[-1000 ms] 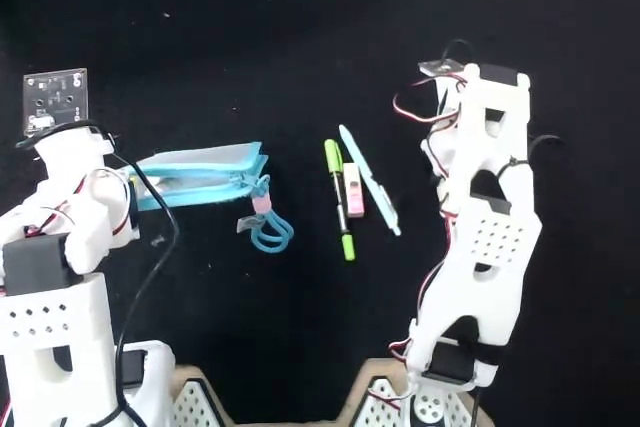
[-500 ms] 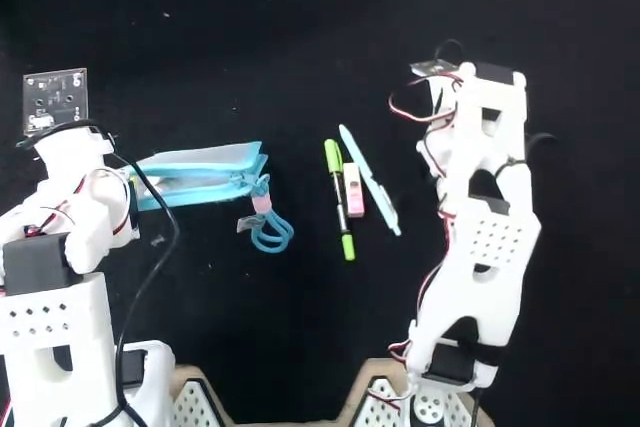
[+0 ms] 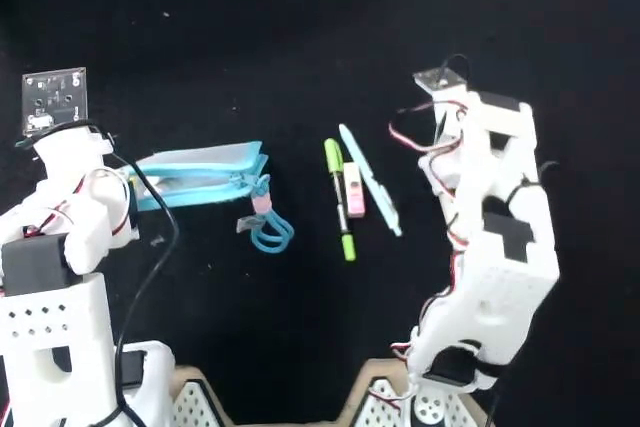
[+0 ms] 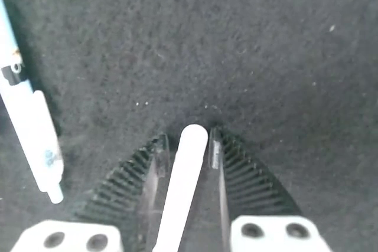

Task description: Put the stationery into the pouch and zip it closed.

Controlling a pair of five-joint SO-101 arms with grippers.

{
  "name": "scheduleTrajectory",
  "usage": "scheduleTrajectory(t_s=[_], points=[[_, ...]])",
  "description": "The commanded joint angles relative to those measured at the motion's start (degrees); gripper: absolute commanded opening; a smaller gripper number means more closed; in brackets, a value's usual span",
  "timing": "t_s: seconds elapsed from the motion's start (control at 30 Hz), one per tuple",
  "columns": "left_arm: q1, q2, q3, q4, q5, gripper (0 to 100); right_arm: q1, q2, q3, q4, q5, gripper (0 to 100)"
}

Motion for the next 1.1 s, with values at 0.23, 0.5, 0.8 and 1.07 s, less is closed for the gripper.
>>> scheduleTrajectory(t_s=[0.23,0.5,0.8,1.07], points=[[-0.2,0.2,1.5,-0.3,-0.4,3,0.2,-4.6,0.0,3.4,-1.4,1.0],[-0.2,0.2,1.5,-0.3,-0.4,3,-2.6,-26.6,-1.4,16.4,-4.0,1.0],[-0.2,0.2,1.5,-0.3,-0.4,3,-7.5,-55.1,9.8,16.1,-7.7,1.1],[-0.2,0.3,1.6,-0.3,-0.4,3,-22.9,-80.0,14.1,15.6,-15.6,1.1]])
